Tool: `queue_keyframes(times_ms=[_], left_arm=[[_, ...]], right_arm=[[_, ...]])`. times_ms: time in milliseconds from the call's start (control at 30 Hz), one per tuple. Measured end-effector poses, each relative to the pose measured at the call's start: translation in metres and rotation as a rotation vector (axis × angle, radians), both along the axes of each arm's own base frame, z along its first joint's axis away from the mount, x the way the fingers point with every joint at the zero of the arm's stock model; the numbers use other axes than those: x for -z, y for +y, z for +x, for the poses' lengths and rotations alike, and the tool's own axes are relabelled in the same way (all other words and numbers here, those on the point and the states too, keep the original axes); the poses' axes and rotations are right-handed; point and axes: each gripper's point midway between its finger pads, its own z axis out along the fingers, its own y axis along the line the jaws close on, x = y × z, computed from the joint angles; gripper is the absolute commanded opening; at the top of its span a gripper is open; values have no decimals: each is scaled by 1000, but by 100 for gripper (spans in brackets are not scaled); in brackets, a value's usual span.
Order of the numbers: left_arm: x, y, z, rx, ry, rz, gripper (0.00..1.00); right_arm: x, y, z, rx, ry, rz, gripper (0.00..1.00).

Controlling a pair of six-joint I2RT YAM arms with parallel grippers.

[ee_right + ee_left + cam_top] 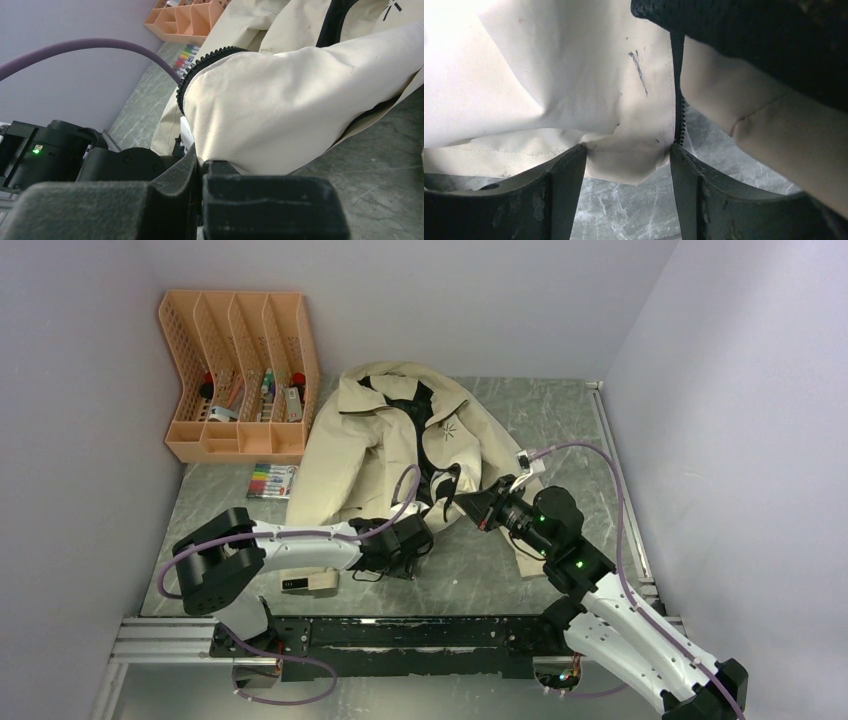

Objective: Zip up the jacket

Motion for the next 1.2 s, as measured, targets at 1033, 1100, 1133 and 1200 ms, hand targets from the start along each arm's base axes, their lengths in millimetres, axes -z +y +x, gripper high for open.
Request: queue_keyframes(times_ms=[1033,1100,1133,1200], left_arm=[[-4,9,12,-38,-49,-8,8],[-5,15,13,-51,-39,-27,8],[-6,20,14,-60,-35,-30,8],[-8,32,17,-84,-28,-40,8]], right_arm=[[7,-4,3,27,15,-21,0],[7,-5,4,30,17,-31,0],[7,-5,5,33,17,-37,0],[4,-6,8,40,9,-48,0]])
